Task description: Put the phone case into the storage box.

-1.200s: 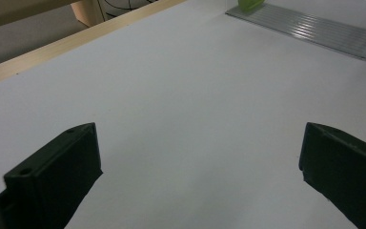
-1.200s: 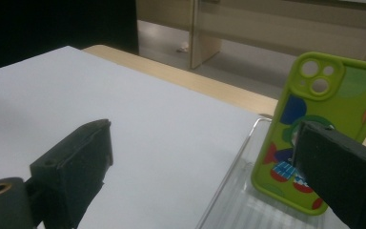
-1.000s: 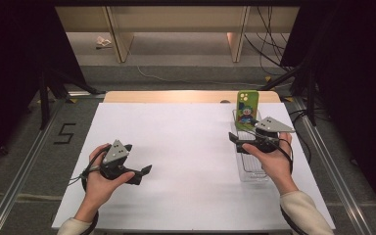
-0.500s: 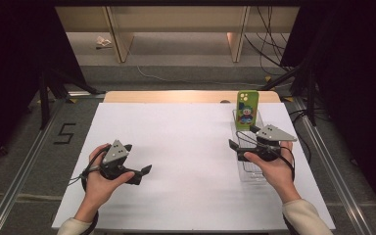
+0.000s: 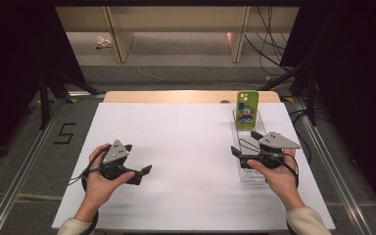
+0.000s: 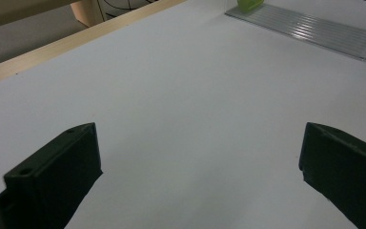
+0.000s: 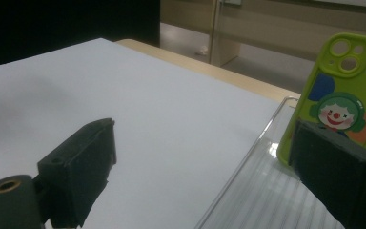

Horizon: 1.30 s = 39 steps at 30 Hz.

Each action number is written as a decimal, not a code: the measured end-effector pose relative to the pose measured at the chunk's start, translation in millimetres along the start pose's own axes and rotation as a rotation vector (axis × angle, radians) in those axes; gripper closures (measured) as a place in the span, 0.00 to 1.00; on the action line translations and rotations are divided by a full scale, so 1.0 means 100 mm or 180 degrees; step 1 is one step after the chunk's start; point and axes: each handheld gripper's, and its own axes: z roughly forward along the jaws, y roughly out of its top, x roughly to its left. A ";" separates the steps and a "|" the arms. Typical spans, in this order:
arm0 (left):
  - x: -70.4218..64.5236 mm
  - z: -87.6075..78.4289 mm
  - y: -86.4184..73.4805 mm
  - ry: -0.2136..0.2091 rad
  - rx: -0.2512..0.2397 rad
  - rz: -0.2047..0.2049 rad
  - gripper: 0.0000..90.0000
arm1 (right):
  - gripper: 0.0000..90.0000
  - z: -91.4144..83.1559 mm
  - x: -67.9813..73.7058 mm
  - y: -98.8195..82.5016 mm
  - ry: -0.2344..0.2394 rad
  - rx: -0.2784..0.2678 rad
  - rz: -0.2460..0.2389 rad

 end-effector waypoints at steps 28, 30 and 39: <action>0.02 -0.01 0.00 -0.0006 -0.0018 -0.0029 0.00 | 0.11 -0.21 0.02 -0.17 0.0022 -0.0036 0.0021; 0.01 -0.01 0.00 -0.0006 -0.0013 -0.0029 0.00 | 0.11 -0.22 0.02 -0.19 0.0019 -0.0034 0.0023; 0.02 0.00 -0.01 -0.0008 -0.0013 -0.0036 0.00 | 0.11 -0.27 0.02 -0.22 0.0010 -0.0041 0.0029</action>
